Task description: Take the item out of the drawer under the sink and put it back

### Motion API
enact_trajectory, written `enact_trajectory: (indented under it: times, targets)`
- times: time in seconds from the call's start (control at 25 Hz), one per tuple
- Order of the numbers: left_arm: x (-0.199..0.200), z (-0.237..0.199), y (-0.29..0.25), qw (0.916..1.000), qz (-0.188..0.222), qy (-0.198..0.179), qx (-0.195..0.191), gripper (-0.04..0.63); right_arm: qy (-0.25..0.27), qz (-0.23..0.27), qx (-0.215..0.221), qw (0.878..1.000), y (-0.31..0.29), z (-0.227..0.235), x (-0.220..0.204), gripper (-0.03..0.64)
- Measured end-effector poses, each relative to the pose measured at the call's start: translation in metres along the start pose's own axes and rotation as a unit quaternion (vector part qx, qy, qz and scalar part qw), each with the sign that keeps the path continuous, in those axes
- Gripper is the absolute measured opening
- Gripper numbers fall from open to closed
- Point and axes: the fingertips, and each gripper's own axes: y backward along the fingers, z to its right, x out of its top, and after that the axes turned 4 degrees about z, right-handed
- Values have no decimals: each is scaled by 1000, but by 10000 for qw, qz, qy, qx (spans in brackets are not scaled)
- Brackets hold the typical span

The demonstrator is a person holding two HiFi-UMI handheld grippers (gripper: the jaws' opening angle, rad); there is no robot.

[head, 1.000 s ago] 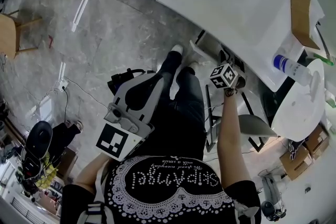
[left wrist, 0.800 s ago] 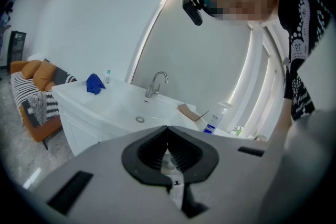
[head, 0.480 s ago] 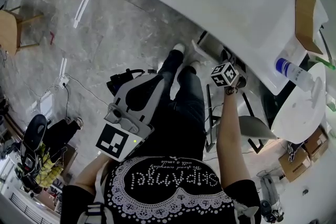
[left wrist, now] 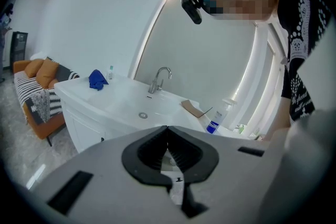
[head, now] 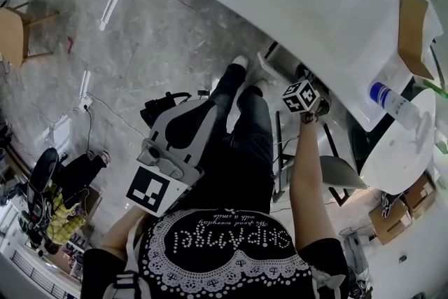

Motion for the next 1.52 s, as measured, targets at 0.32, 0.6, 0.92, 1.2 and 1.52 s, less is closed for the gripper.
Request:
enact_trajectory:
  times: [0.32, 0.6, 0.92, 1.2, 1.52]
  targets:
    - [2, -6, 2, 10000, 25, 60, 44, 5, 79, 1, 87, 9999, 1, -2, 6, 28]
    - [5, -1, 4, 9999, 138, 45, 1, 5, 94, 172, 59, 9998, 13, -8, 16, 26]
    - [7, 7, 5, 9995, 317, -45, -81, 5, 23, 305, -92, 9995, 23, -4, 18, 26]
    - [6, 12, 2, 9980, 620, -105, -98, 5, -96, 329, -20, 9994, 31, -18, 4, 26]
    - [23, 24, -3, 9959, 773, -338, -312, 5, -255, 536, 6, 9982, 52, -29, 20, 26]
